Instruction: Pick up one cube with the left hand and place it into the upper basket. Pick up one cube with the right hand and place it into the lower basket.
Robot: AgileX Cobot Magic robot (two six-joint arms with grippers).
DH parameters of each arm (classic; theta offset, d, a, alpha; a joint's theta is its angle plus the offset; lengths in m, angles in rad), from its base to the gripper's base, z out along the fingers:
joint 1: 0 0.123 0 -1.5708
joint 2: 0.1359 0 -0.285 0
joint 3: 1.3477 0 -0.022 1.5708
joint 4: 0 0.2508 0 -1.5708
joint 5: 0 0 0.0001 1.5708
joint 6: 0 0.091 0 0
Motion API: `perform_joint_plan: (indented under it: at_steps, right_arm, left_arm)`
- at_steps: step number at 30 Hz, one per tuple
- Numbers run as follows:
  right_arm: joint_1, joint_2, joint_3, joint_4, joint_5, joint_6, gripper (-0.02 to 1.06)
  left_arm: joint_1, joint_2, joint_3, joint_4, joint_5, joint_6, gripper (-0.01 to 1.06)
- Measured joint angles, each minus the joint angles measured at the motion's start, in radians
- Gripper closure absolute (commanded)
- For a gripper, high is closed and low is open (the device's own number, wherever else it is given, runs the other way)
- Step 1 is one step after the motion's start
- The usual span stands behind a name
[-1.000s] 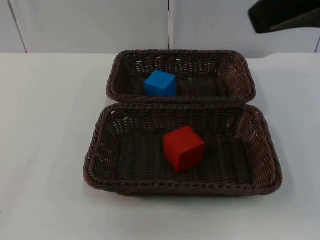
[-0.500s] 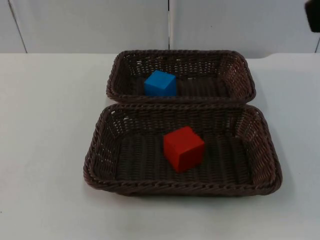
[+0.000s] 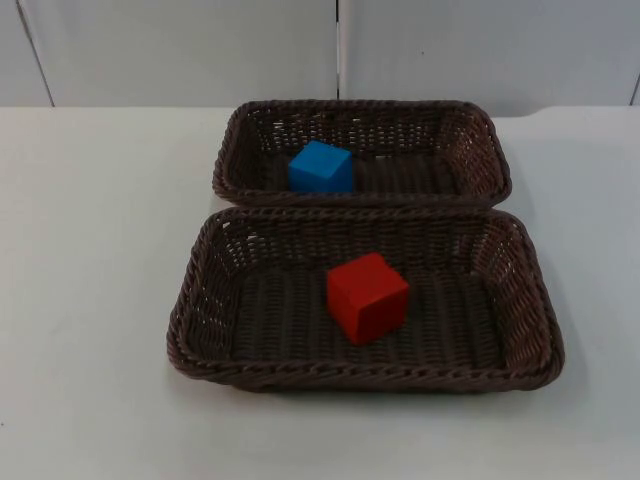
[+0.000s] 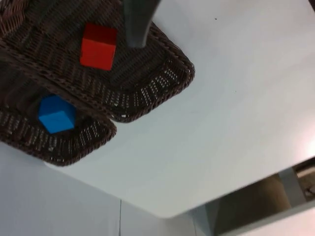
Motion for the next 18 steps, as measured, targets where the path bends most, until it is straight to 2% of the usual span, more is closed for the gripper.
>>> perform_joint_plan:
  at_steps: [18]
  right_arm:
    - [0.006, -0.269, 0.078, -0.004, 0.107, 0.022, 0.37]
  left_arm:
    - [0.0, -0.123, 0.068, 0.0, 0.067, -0.029, 0.07]
